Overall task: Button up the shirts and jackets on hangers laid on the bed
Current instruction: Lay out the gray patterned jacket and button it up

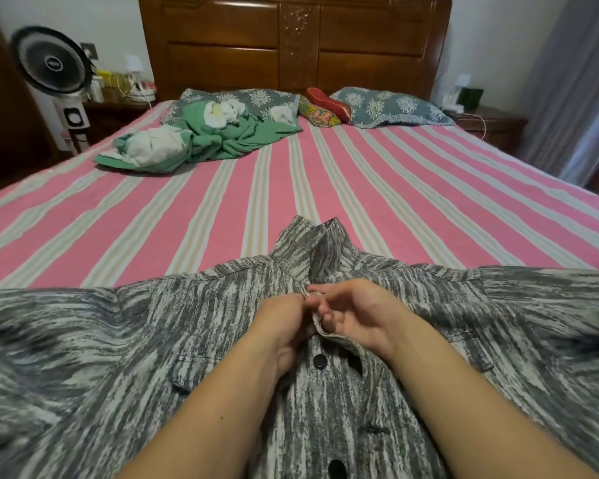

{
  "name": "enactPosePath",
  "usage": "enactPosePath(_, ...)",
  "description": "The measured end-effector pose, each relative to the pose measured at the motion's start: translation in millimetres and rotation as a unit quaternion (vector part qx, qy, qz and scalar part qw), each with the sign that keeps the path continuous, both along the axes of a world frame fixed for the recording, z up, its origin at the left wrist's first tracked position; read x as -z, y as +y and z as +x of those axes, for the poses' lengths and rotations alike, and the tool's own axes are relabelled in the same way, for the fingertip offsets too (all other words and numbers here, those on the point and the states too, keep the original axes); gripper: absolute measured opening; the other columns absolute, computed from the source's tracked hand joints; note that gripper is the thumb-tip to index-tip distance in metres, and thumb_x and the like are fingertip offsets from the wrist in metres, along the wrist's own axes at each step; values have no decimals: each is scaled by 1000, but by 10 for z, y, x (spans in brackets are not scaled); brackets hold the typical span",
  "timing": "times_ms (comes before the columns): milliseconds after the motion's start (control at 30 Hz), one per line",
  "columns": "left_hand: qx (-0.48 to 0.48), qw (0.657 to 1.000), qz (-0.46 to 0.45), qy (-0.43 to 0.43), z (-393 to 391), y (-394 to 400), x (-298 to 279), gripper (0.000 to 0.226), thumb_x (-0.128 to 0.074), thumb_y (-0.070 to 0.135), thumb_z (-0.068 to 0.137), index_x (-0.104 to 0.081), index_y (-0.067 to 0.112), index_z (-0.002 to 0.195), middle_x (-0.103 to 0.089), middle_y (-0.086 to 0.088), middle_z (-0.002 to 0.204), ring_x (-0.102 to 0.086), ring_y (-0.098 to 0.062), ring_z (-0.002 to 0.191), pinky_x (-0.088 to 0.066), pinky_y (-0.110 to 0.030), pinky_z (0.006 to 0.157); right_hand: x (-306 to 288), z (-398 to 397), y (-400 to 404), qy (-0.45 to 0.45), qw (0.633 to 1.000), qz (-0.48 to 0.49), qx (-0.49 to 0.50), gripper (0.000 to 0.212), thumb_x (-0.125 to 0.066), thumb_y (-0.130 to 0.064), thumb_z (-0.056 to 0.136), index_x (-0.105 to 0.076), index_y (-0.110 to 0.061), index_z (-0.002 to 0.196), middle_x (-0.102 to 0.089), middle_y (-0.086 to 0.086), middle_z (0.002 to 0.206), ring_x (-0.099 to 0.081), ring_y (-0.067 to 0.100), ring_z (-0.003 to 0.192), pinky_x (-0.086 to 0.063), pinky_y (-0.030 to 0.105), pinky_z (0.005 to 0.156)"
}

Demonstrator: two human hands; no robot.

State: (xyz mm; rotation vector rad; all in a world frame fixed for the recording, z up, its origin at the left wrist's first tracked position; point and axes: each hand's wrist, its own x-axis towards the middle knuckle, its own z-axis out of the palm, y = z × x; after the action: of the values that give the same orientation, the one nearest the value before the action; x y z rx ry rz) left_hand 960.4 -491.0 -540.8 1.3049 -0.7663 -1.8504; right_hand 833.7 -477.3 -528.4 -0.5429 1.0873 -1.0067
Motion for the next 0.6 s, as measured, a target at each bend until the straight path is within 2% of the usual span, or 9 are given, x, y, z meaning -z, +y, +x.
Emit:
enactPosePath(67, 5, 1000, 5, 2, 26, -36, 0, 22, -55, 21, 100, -65, 4, 92, -62, -3, 60, -53, -13, 52, -44, -23, 55, -4, 1, 33, 51, 999, -7, -3, 46, -37, 11, 92, -51, 4, 135, -64, 11, 75, -57, 11, 54, -51, 20, 47)
enactPosePath(100, 5, 1000, 7, -2, 28, -45, -4, 28, -59, 28, 100, -67, 1, 98, -63, -4, 61, -54, -16, 53, -47, -26, 57, -19, 11, 63, 79, 997, -13, -9, 47, -37, 11, 92, -52, 1, 136, -64, 10, 73, -56, 11, 53, -50, 20, 48)
enactPosePath(167, -4, 1000, 8, -6, 3, -23, -26, 26, -67, 21, 97, -70, -4, 104, -61, -7, 59, -56, -17, 45, -50, -24, 47, -61, 49, 132, 129, 991, -21, -19, 51, -36, 11, 90, -53, -4, 136, -63, 10, 70, -55, 12, 52, -49, 22, 48)
enactPosePath(233, -22, 1000, 8, -13, -19, -8, -27, 16, -66, 8, 95, -71, -5, 102, -58, -6, 51, -53, -16, 37, -45, -20, 38, -89, 75, 196, 172, 985, -20, -25, 57, -34, 11, 89, -53, -11, 137, -63, 10, 68, -54, 14, 50, -47, 24, 46)
enactPosePath(333, -26, 999, 0, -19, -29, -22, -9, 12, -65, 6, 94, -73, -2, 97, -64, -4, 53, -59, -14, 38, -46, -20, 37, -100, 54, 264, 263, 965, -17, -19, 60, -37, 9, 90, -55, -20, 140, -64, 8, 65, -52, 14, 47, -42, 24, 43)
enactPosePath(400, -24, 999, -4, -28, -18, -35, -8, 11, -66, 10, 95, -71, 1, 91, -67, -3, 55, -61, -12, 40, -49, -20, 39, -101, 32, 289, 345, 938, -30, -25, 57, -41, 5, 93, -58, -25, 139, -66, 6, 68, -51, 12, 47, -43, 23, 44)
enactPosePath(467, -28, 999, -3, -20, -8, -52, -14, 16, -71, 17, 93, -71, 2, 92, -72, -6, 65, -66, -15, 48, -53, -23, 44, -89, 37, 283, 416, 907, -53, -37, 54, -45, 2, 95, -62, -30, 135, -68, 2, 72, -52, 11, 50, -45, 22, 48)
enactPosePath(533, -38, 999, -4, -21, -20, -68, -8, 19, -74, 17, 91, -72, -2, 93, -75, -12, 74, -69, -21, 52, -53, -26, 46, -57, 72, 268, 507, 855, -94, -58, 52, -47, -3, 95, -63, -33, 134, -71, -4, 86, -56, 11, 63, -45, 23, 60)
enactPosePath(600, -56, 997, -27, -51, -47, -82, 18, 16, -75, 10, 87, -71, -5, 87, -70, -10, 64, -61, -21, 44, -46, -25, 43, -20, 103, 261, 594, 790, -132, -76, 51, -47, -8, 95, -63, -36, 135, -73, -3, 109, -56, 10, 72, -43, 22, 65)
